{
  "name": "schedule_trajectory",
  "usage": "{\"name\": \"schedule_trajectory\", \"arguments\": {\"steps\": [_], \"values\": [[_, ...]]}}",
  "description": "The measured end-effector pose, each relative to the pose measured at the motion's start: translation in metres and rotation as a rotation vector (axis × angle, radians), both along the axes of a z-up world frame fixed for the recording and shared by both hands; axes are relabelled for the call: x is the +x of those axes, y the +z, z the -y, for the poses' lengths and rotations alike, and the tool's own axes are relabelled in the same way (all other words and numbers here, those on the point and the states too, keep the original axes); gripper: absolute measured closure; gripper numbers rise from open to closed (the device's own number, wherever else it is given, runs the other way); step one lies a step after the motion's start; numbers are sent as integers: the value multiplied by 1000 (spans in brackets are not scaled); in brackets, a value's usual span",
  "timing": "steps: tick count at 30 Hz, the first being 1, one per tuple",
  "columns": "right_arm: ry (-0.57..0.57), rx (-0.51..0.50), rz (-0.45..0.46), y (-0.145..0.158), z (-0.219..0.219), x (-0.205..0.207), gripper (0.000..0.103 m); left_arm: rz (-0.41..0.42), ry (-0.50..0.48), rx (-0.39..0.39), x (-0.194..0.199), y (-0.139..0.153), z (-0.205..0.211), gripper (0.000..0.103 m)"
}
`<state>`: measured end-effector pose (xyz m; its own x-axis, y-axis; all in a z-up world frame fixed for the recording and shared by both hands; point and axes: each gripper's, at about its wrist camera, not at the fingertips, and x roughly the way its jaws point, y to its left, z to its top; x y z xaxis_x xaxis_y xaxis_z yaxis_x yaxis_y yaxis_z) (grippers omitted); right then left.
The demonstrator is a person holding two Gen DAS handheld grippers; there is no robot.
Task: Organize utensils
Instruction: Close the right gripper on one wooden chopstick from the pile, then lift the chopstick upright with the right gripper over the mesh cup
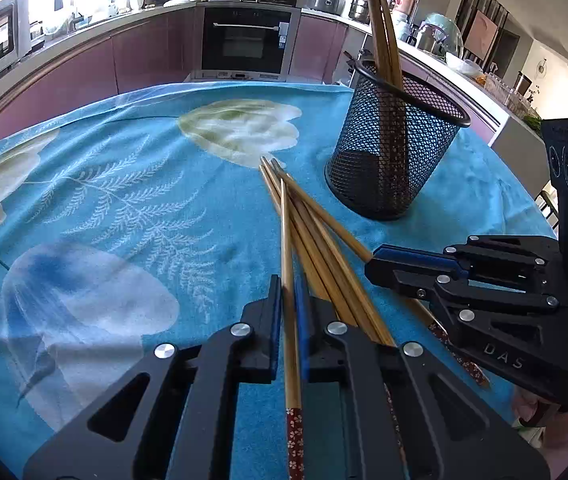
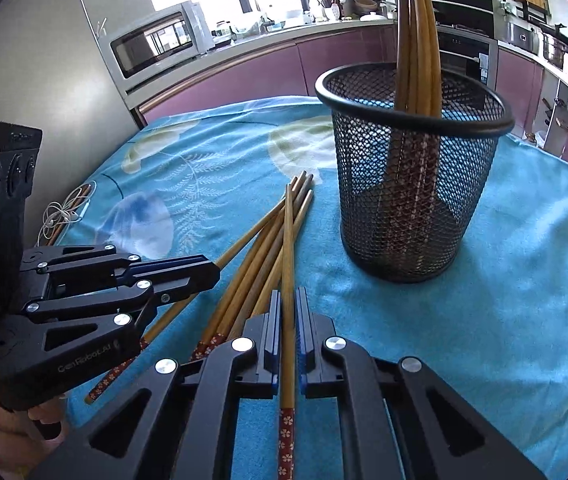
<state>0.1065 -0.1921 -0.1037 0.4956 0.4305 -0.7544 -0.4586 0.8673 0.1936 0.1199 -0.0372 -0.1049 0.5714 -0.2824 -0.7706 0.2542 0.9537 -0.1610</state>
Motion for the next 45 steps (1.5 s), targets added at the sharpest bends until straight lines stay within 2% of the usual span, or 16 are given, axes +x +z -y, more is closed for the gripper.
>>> {"name": "schedule_trajectory", "arguments": {"steps": [9,20,34,45], "values": [[8,-19,-4,-2,-4,5,96,-15,-26,19,6,-3,3,94],[20,57,24,15,14,-9,97,0,-16,-12,2,5,-1,95],[7,192,145,68,49,-32,97,122,-86,-166,-27,72,-16,95],[-27,237,248,103,75,-32,97,237,-105,-235,-42,124,-30,95]]}}
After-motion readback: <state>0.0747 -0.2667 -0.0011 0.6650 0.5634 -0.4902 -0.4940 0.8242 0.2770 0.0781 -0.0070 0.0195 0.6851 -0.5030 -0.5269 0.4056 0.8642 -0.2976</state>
